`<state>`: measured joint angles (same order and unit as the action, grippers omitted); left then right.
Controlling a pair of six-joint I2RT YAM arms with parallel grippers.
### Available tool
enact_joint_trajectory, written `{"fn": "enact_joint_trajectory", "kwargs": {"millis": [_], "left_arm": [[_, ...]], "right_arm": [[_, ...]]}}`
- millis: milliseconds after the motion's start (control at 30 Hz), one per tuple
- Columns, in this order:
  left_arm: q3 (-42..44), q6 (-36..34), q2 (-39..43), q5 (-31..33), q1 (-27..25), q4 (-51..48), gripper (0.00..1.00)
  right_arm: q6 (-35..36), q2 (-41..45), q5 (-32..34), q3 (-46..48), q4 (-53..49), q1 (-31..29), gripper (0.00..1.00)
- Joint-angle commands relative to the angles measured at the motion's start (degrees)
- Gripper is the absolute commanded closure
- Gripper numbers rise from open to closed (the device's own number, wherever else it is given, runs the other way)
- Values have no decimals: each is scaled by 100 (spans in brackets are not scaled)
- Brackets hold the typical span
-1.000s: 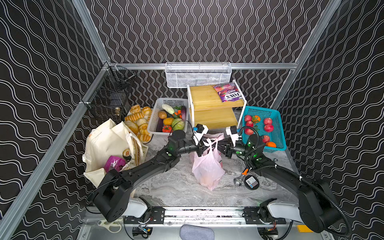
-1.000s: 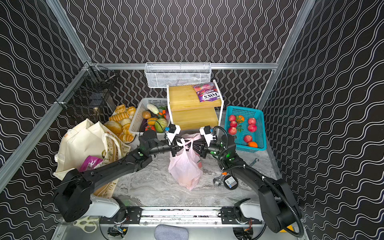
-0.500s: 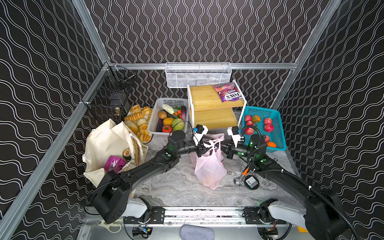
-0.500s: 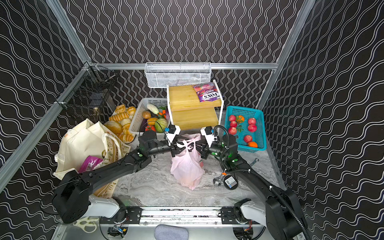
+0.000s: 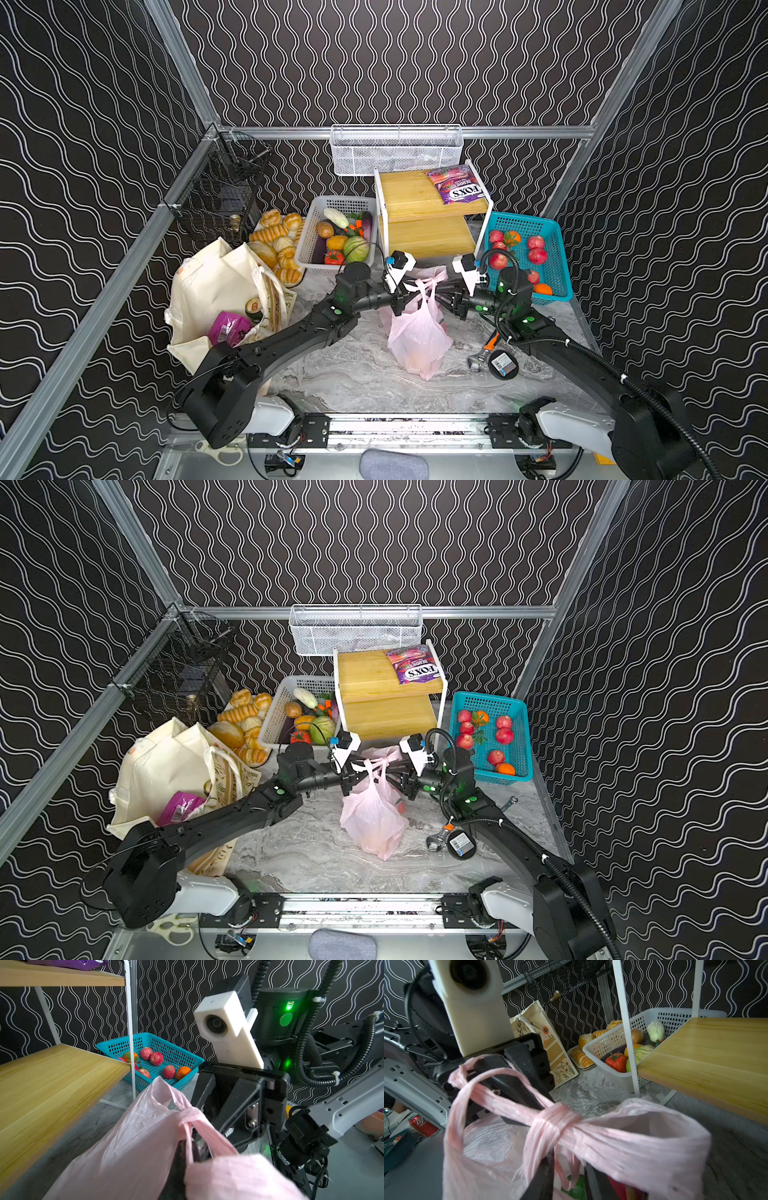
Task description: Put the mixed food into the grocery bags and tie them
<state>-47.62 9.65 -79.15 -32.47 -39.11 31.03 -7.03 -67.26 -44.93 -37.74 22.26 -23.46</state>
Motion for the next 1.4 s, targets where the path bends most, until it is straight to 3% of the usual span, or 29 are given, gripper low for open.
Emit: {"fn": "enact_joint_trajectory", "kwargs": {"millis": [0, 100, 233, 300, 433, 500, 667, 967, 1167, 1367], "left_arm": [[27, 280, -60, -180, -9, 579, 99], [-56, 296, -117, -360, -8, 490, 99], [55, 428, -92, -184, -2, 703, 99], [68, 348, -50, -90, -7, 624, 97], [12, 178, -21, -10, -2, 338, 93], [-11, 156, -30, 1, -6, 268, 77], [-20, -71, 113, 81, -4, -88, 56], [86, -381, 545, 223, -5, -725, 55], [138, -518, 770, 153, -8, -942, 48], [126, -859, 1227, 313, -8, -1616, 42]], "right_arm": [[-34, -33, -12, -71, 221, 0, 69], [-42, -48, 111, -72, 323, 0, 71], [90, 70, 249, -80, 52, 0, 96], [219, 204, 399, -87, -205, 0, 99], [547, 393, 856, -168, -849, 5, 99], [704, 411, 943, -283, -1178, 0, 99], [791, 444, 1254, -361, -1447, 0, 96], [698, 433, 1272, -366, -1394, 0, 87], [703, 450, 1303, -392, -1422, 0, 100], [583, 450, 1283, -412, -1297, 2, 100]]}}
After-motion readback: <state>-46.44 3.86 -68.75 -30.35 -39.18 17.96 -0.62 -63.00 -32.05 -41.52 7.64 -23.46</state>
